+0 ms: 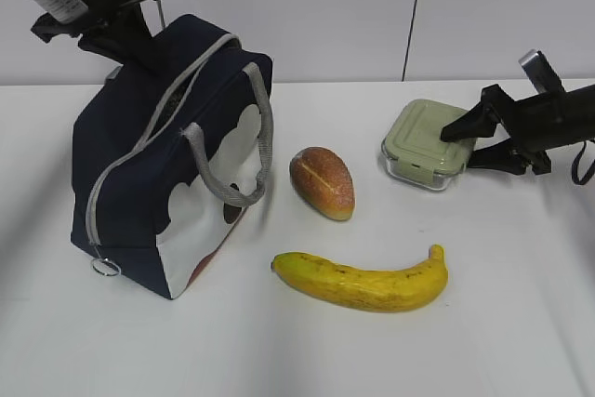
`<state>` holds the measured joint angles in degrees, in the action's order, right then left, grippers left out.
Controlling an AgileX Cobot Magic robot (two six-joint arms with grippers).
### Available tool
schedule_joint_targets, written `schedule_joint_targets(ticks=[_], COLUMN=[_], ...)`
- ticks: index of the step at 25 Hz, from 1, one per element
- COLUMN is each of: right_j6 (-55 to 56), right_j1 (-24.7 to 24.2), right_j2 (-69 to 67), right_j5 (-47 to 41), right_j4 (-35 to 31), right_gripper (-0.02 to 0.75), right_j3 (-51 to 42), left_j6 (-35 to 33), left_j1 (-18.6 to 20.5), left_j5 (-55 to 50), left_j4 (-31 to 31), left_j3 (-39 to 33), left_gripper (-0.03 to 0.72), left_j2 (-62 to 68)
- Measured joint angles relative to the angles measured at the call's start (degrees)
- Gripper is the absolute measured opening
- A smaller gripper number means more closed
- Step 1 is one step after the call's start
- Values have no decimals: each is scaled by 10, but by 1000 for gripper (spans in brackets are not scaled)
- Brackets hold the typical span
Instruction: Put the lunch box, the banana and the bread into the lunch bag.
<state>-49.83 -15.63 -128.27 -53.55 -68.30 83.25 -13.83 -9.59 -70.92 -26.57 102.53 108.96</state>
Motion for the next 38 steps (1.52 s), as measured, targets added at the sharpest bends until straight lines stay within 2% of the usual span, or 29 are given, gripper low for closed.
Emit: schedule_joint_targets(ticks=[11,22,28,38], right_j6=[-24,-38,-9,62], right_j1=[0,-1,-1,5], right_j2=[-10,-17,-17,-17], right_j5=[-12,-71,-116,-122], right_j4=[-34,-32,-31,-21], right_gripper=[384,378,377,376], right_j3=[5,23,64,124], left_j6=[0,0,0,21], left_j1=[0,0,0,0], left_j5=[0,0,0,1], left_j4=[0,0,0,0], left_j3=[0,0,0,0], left_gripper=[-3,-3,-3,-3], left_j2=[0,0,0,0])
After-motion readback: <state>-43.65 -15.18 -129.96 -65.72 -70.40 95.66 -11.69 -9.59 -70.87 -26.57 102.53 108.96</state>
